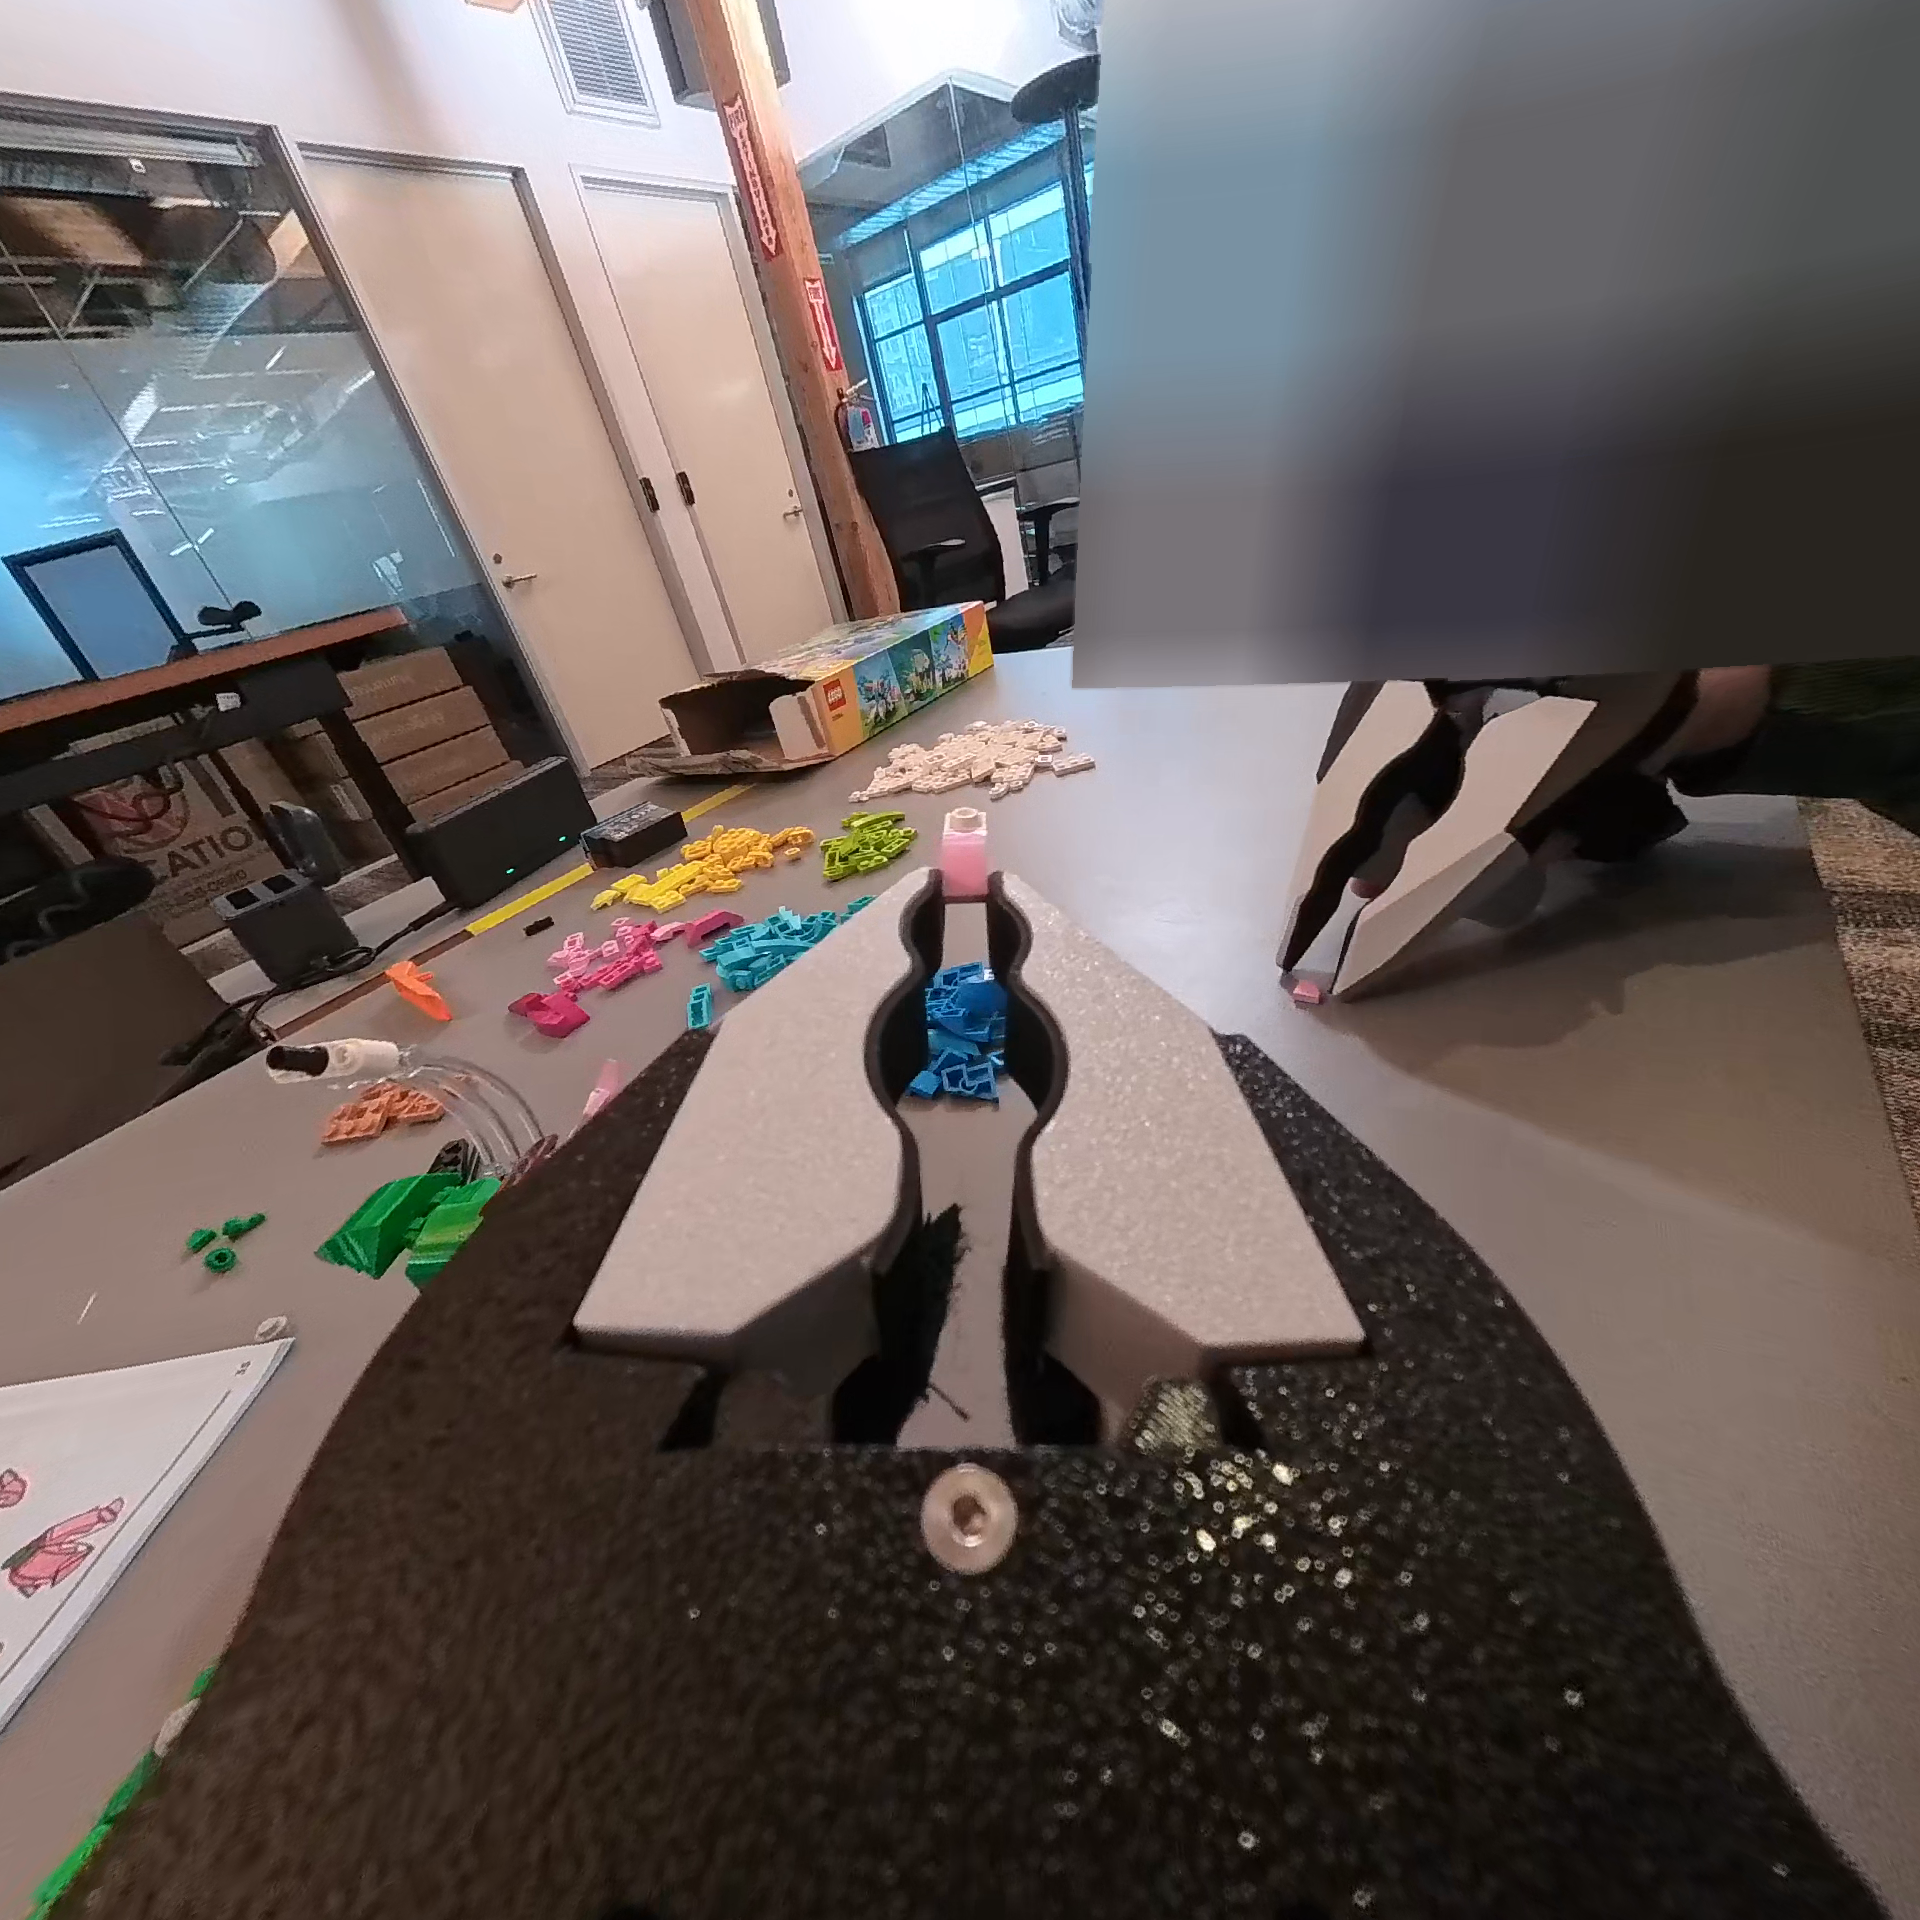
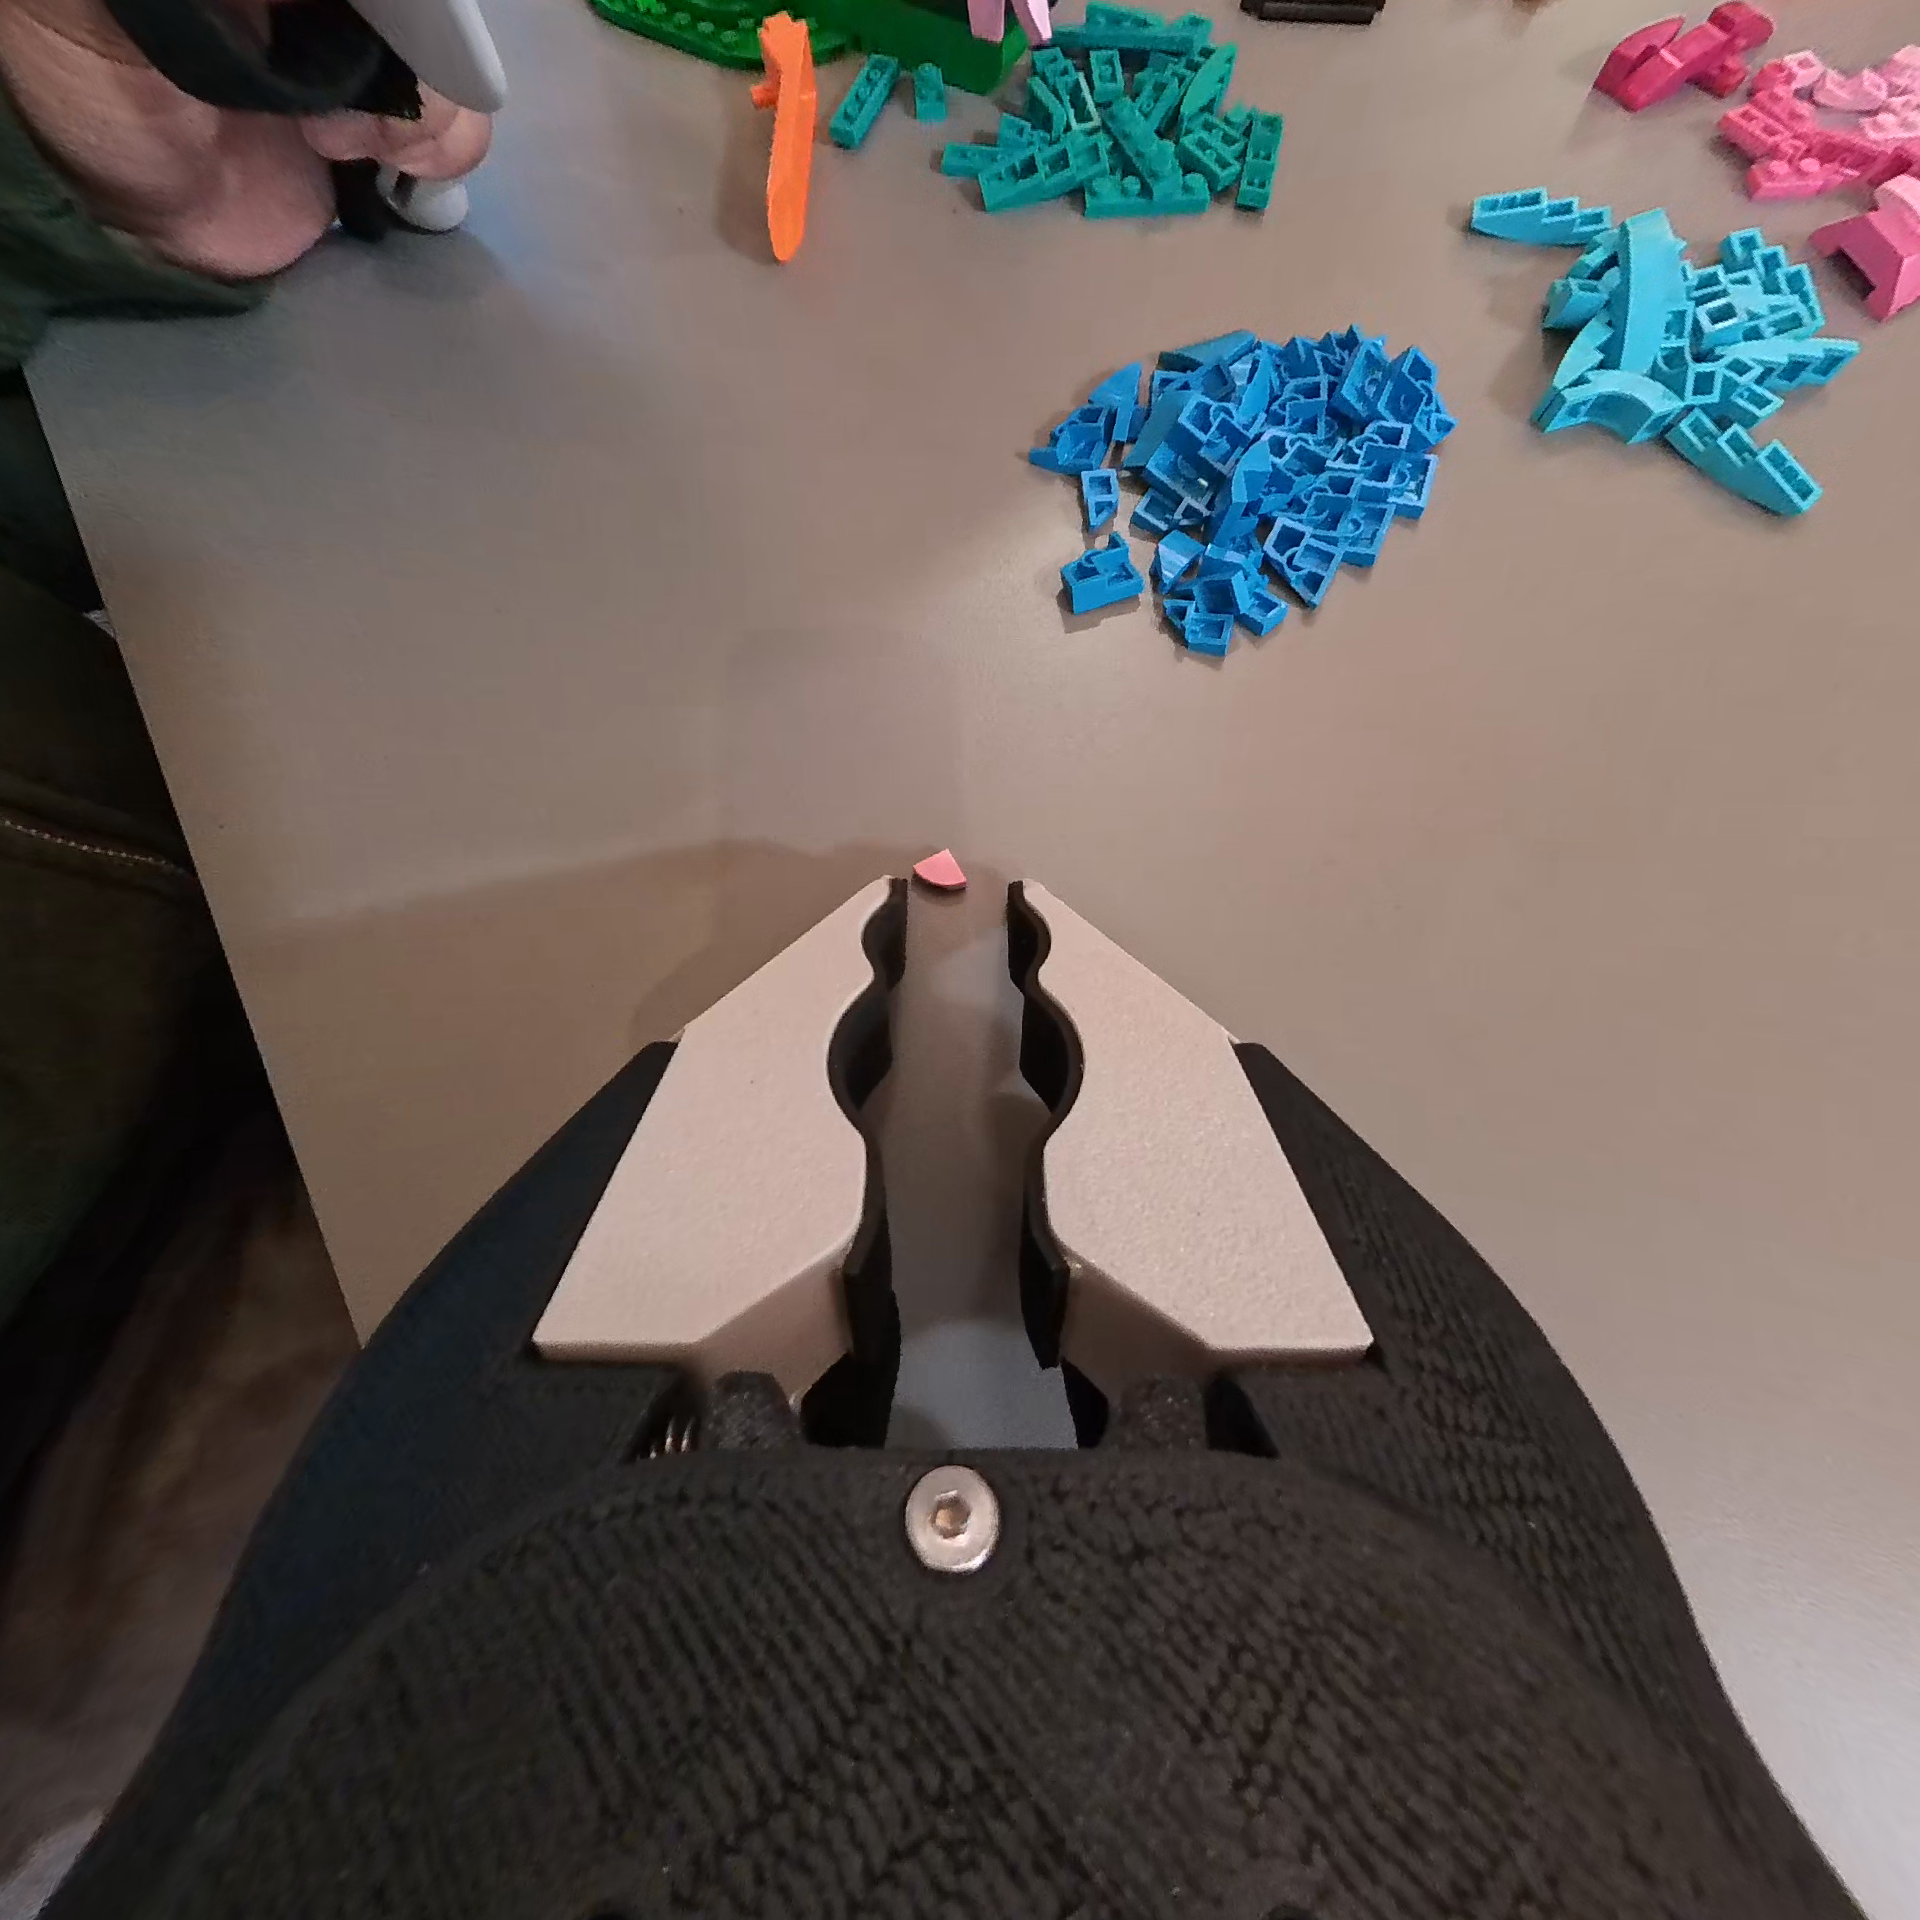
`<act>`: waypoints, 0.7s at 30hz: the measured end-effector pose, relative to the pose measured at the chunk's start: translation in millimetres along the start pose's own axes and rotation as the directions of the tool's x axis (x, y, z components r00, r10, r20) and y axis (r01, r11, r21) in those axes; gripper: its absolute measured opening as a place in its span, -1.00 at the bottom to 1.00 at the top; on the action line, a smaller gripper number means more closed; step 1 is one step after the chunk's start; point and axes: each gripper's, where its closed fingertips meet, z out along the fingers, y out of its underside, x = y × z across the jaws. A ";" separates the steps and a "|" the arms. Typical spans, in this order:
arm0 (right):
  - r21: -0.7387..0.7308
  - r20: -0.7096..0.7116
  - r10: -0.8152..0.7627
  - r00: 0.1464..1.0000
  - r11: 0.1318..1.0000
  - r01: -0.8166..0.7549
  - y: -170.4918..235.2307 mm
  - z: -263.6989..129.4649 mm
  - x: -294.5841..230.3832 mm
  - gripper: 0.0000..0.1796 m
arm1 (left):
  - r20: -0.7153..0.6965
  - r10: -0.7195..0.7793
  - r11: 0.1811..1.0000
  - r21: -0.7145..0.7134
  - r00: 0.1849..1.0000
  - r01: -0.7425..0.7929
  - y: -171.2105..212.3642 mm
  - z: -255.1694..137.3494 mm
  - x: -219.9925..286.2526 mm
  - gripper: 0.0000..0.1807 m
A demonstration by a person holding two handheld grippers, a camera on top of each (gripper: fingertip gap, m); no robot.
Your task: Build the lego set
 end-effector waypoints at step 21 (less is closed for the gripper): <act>-0.004 -0.061 0.007 0.998 1.000 -0.008 -1.7 2.0 -0.3 -0.83 | -0.016 0.004 1.000 -0.006 1.000 -0.004 0.9 0.8 3.6 -0.94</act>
